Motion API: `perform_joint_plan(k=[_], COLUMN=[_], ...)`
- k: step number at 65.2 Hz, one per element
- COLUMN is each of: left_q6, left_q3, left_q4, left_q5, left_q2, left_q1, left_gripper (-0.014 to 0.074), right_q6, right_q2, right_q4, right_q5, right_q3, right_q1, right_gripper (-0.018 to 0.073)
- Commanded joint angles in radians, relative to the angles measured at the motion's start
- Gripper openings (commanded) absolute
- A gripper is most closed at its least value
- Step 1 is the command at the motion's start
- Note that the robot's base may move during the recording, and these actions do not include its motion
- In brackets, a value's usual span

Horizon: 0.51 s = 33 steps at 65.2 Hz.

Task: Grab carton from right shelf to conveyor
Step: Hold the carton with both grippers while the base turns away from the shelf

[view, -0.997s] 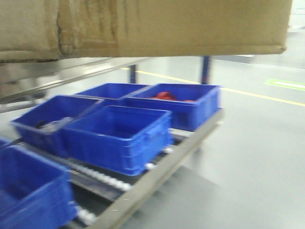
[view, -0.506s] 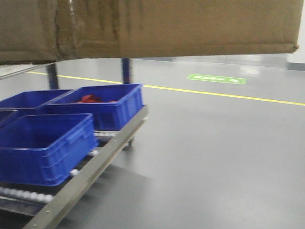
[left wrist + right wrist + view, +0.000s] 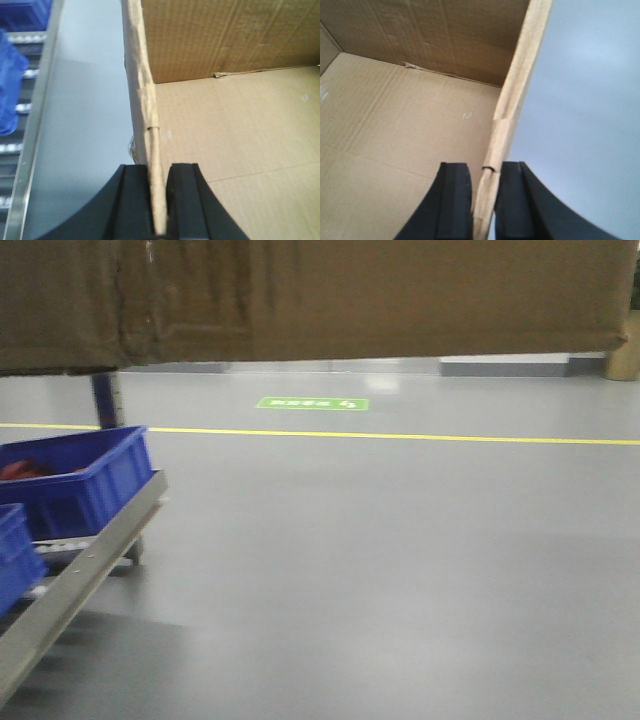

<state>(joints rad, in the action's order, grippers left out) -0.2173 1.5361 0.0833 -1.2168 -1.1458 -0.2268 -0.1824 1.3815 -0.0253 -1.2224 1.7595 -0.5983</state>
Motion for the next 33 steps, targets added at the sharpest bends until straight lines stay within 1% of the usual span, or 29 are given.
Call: perform_joint_plan(k=[1, 33], left_q6=[0.004, 0.004], left_q3=[0.004, 0.004], left_q4=[0.037, 0.037], left_q5=[0.015, 0.015], left_q2=[0.012, 0.012], left_q1=[-0.001, -0.001], left_gripper=[-0.0015, -0.0015], right_q6=[0.017, 0.017], right_q2=[-0.018, -0.018], right_q4=[-0.049, -0.049], right_q5=[0.004, 0.004], right_q3=[0.000, 0.000], right_q1=[0.006, 0.006], right_gripper=[-0.0069, -0.0069])
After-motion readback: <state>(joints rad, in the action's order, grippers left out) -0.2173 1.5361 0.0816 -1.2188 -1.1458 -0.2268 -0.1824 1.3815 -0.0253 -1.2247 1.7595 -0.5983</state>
